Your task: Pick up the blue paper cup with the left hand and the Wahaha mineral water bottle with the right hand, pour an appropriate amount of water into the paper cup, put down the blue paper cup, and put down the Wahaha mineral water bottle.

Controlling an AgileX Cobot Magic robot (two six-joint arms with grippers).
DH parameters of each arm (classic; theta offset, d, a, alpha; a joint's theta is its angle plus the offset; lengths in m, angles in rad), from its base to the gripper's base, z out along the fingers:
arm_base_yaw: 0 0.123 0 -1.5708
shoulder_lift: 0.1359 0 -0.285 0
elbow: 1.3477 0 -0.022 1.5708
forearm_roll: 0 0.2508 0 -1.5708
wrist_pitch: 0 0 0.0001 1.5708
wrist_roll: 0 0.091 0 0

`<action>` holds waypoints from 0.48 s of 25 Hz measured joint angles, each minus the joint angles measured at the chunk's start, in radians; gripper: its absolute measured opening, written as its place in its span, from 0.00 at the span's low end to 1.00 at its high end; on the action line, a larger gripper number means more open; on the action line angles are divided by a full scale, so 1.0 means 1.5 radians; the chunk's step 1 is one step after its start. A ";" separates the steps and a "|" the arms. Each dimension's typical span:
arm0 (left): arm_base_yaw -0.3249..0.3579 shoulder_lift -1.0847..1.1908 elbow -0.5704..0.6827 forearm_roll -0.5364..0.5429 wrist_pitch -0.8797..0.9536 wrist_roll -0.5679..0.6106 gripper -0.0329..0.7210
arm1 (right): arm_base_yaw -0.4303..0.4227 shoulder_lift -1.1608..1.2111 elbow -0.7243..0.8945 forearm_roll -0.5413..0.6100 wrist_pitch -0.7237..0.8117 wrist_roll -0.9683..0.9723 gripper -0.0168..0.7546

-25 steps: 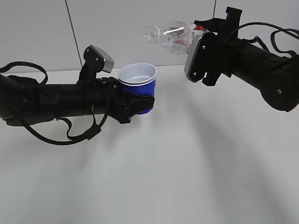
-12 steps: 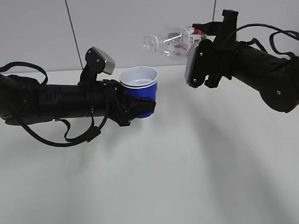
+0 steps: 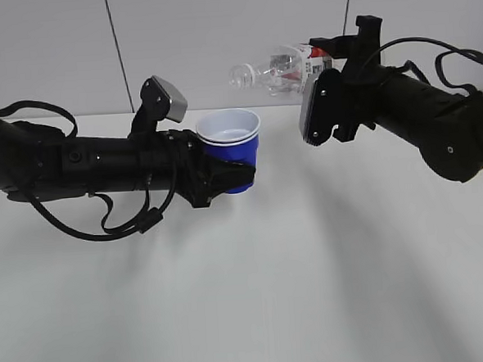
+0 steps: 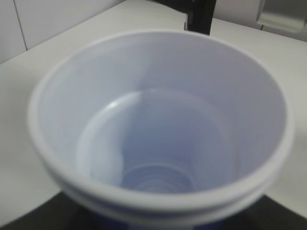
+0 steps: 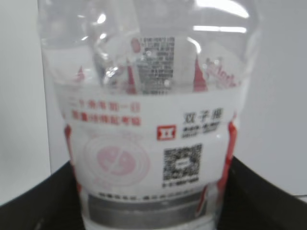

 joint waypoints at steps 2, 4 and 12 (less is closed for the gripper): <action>0.000 0.000 0.000 0.003 0.000 -0.011 0.59 | 0.000 0.000 0.000 0.000 -0.001 -0.010 0.64; 0.000 0.000 0.000 0.008 0.000 -0.016 0.59 | 0.000 0.000 0.000 -0.001 -0.001 -0.015 0.64; 0.000 0.000 0.000 0.016 -0.010 -0.021 0.59 | 0.000 0.000 0.000 -0.002 -0.001 -0.046 0.64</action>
